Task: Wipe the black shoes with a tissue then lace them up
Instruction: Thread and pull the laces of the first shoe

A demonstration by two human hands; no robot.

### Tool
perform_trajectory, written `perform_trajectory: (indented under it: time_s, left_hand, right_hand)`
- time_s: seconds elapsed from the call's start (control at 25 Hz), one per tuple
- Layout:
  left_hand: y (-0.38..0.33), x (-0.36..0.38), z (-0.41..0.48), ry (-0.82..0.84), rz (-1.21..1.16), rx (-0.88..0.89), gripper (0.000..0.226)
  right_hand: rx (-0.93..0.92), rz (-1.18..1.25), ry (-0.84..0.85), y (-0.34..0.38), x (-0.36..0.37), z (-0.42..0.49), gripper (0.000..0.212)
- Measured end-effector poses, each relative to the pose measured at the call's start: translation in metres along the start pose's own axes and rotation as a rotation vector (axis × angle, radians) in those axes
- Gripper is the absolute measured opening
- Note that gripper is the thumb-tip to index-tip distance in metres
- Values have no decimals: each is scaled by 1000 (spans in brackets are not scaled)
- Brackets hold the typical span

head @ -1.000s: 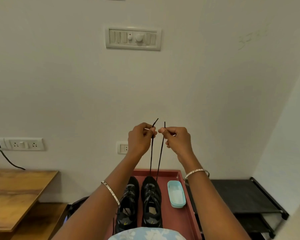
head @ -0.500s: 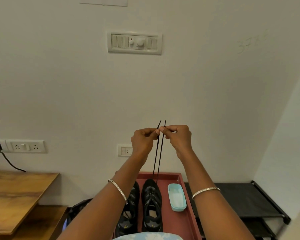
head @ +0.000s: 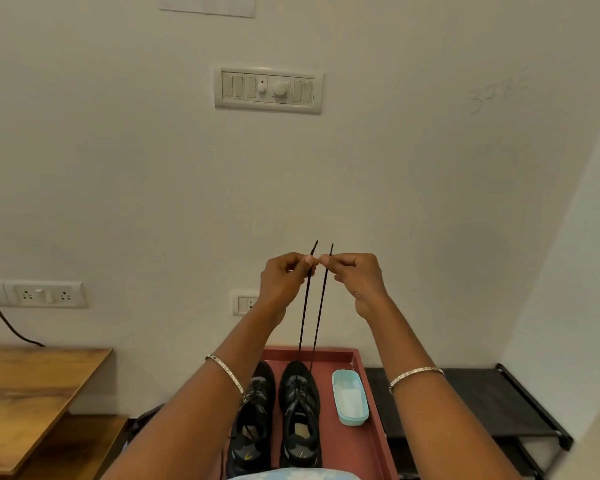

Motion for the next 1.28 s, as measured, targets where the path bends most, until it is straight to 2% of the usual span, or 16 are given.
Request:
perform_trajectory:
  time_s: [0.08,0.16,0.24,0.32,0.52,0.64,0.76,0.84,0.92,1.0,1.12,1.2,1.28]
  left_hand:
    - [-1,4,-1,201,-153,-30,22]
    - [1,8,-3,303,-266,-103,25]
    - [6,9,-4,279,-396,-194,24]
    - [11,10,-4,251,-500,-272,25]
    - [8,8,-3,220,-443,-283,18]
    - [-3,4,0,116,-177,-85,13]
    - [-22,8,0,20,346,296,7]
    - [-30,21,-7,59,774,595,4]
    - [-26,34,-12,154,1155,796,13]
    - [-23,37,-11,220,1311,788,24]
    - [-30,26,2,225,1268,593,10]
    - [-30,12,13,190,1209,428,7]
    - [-26,3,19,177,1141,298,8]
  right_hand:
    - [62,179,62,-10,5,-4,17]
    - [141,368,136,-19,12,-11,22]
    - [189,501,173,-26,16,-15,27]
    - [195,529,197,-26,17,-18,27]
    - [147,430,223,-17,12,-21,23]
    - [140,347,187,-18,11,-20,31]
    - [193,301,110,-23,12,-19,27]
    - [277,230,66,-28,10,-18,20]
    - [326,135,56,-31,9,-17,18]
    - [288,91,35,-32,7,-15,24]
    - [123,68,58,-24,6,-21,39]
    - [22,-82,128,-20,9,-31,35]
    - [-84,-330,171,-18,13,-36,23]
Point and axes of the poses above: each hand's wrist, its own z-axis towards the middle knuckle, its own x-axis out of the palm, y = z × x, the point moved 6 cm from there along z, towards the middle knuckle, and after that the axes turned 6 degrees about y, right-handed, at the moved point
